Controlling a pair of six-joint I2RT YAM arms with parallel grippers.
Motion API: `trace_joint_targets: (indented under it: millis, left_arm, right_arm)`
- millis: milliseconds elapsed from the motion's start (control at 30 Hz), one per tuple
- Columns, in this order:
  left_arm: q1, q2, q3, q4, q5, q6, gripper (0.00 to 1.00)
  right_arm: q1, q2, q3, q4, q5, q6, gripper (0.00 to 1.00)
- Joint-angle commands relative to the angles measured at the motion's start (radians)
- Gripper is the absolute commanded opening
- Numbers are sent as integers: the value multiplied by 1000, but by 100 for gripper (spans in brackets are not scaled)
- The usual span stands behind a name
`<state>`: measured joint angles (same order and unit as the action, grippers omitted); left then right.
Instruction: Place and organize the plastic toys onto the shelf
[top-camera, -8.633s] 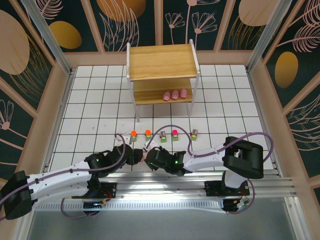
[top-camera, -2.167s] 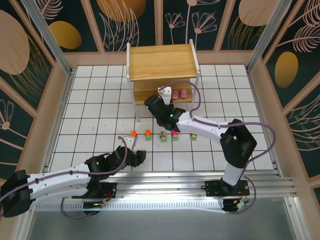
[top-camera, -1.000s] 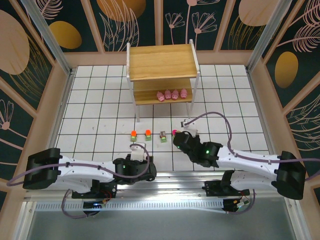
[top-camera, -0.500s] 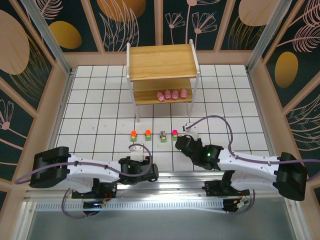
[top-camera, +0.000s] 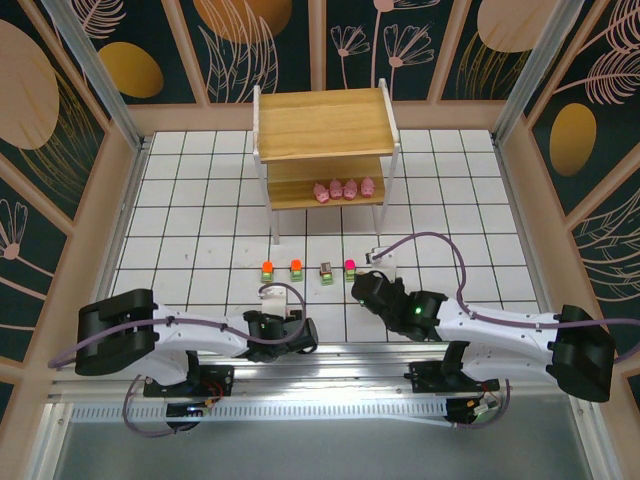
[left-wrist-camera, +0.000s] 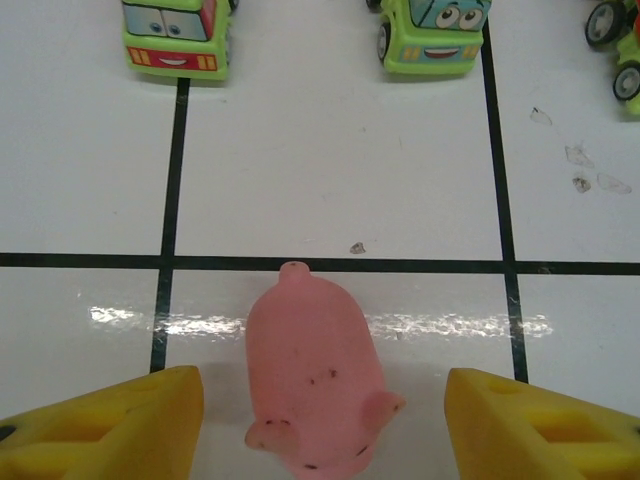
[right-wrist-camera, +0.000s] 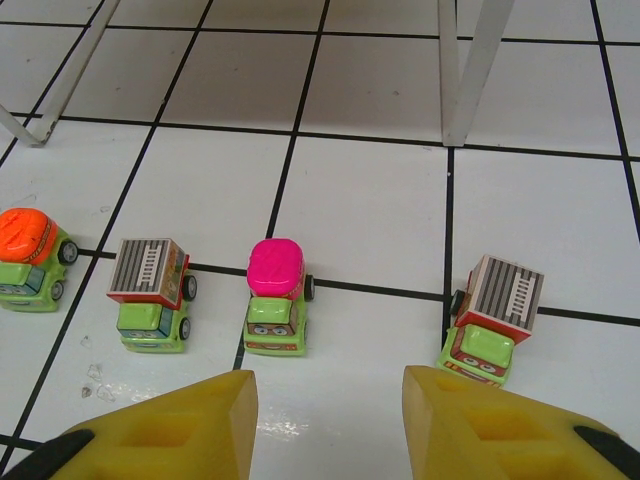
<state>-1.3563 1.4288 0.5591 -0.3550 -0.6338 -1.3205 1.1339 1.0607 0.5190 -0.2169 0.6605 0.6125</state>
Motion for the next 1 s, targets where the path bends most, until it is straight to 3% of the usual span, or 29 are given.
trace_joint_targets:
  millis: [0,400,967]
  left_arm:
    - [6,22,-8,22,5,19,65]
    - [6,50,-4,25,8,-11,57]
    - [8,84,27,5,-8,-40,40]
  right_arm:
    - [-5,-14,-21,19,8,10,43]
    - [-25,-14,-42,37,-5,-3,34]
    - [-39,-39,-62,42,-8,-12,30]
